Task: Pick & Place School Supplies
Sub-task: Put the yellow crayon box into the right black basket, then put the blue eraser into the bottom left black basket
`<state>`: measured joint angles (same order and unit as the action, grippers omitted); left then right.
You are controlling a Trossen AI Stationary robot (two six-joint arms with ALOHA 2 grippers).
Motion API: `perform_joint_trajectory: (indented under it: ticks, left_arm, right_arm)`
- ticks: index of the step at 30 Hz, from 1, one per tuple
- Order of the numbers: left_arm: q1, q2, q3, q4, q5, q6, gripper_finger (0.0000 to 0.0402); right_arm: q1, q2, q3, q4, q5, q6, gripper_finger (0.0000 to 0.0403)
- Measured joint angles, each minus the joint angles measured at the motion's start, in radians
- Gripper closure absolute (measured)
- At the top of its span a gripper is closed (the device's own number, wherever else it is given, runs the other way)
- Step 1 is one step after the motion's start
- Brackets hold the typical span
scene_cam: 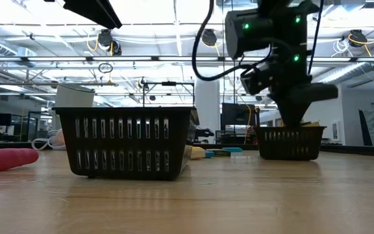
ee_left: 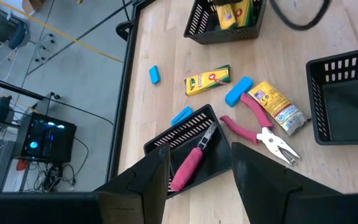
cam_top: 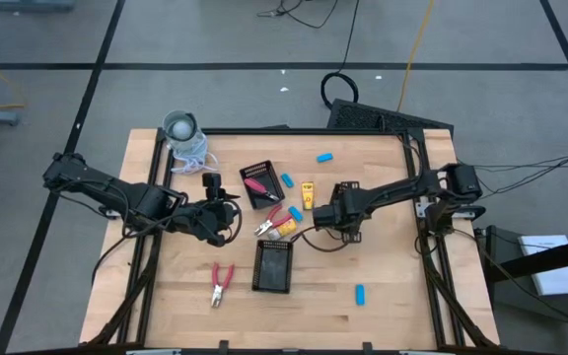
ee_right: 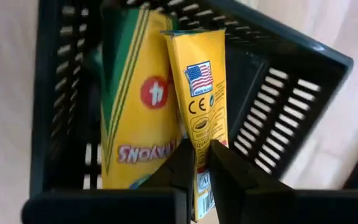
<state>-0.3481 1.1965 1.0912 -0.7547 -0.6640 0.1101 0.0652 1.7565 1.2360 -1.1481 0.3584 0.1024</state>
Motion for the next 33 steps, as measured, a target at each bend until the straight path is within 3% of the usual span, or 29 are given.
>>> perform_joint_trajectory:
  ticks: [12, 25, 29, 33]
  left_arm:
    - [0.0, 0.0, 0.0, 0.0, 0.0, 0.005, 0.0225]
    - [0.001, 0.0, 0.0, -0.004, 0.0, 0.01, 0.0225]
    - [0.001, 0.0, 0.0, -0.004, 0.001, 0.009, 0.0225]
    - [0.001, 0.0, 0.0, -0.013, 0.007, 0.006, 0.0225]
  right_arm:
    - [-0.027, -0.002, -0.007, 0.0, 0.004, -0.057, 0.0328]
    - [-0.035, -0.002, 0.058, -0.02, 0.058, 0.003, 0.0182]
    - [-0.016, -0.002, 0.15, -0.097, -0.009, 0.087, 0.0171]
    - [0.063, -0.021, 0.192, -0.108, -0.144, 0.145, 0.0173]
